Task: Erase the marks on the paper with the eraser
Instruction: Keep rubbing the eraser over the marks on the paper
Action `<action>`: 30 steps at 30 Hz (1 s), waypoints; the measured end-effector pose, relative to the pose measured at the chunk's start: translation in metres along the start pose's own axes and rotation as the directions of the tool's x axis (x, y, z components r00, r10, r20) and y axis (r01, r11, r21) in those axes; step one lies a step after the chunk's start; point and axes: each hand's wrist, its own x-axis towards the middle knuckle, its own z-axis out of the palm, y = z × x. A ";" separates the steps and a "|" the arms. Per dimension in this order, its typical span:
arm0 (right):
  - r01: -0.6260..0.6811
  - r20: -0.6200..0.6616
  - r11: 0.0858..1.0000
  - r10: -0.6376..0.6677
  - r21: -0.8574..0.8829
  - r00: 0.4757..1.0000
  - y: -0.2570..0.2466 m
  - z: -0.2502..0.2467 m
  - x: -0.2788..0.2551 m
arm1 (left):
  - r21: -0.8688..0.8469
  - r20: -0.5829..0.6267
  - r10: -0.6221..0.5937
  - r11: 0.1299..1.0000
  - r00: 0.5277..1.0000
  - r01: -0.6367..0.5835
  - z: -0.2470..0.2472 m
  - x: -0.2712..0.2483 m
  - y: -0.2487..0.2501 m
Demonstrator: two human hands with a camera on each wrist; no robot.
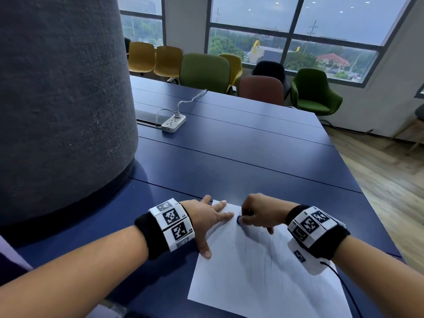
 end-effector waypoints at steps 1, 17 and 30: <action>0.023 0.049 1.000 -0.022 -0.014 0.999 -0.002 0.003 -0.002 | -0.004 0.001 -0.001 1.000 1.000 0.001 -0.001 0.000 0.000; -0.048 -0.019 0.996 0.049 0.073 0.999 0.022 -0.003 -0.003 | 0.010 0.016 -0.002 1.000 1.000 0.002 0.000 0.001 0.000; 0.035 0.091 0.998 -0.040 0.053 0.995 0.019 0.008 -0.014 | 0.015 0.015 -0.006 1.000 1.000 0.006 0.001 0.003 0.000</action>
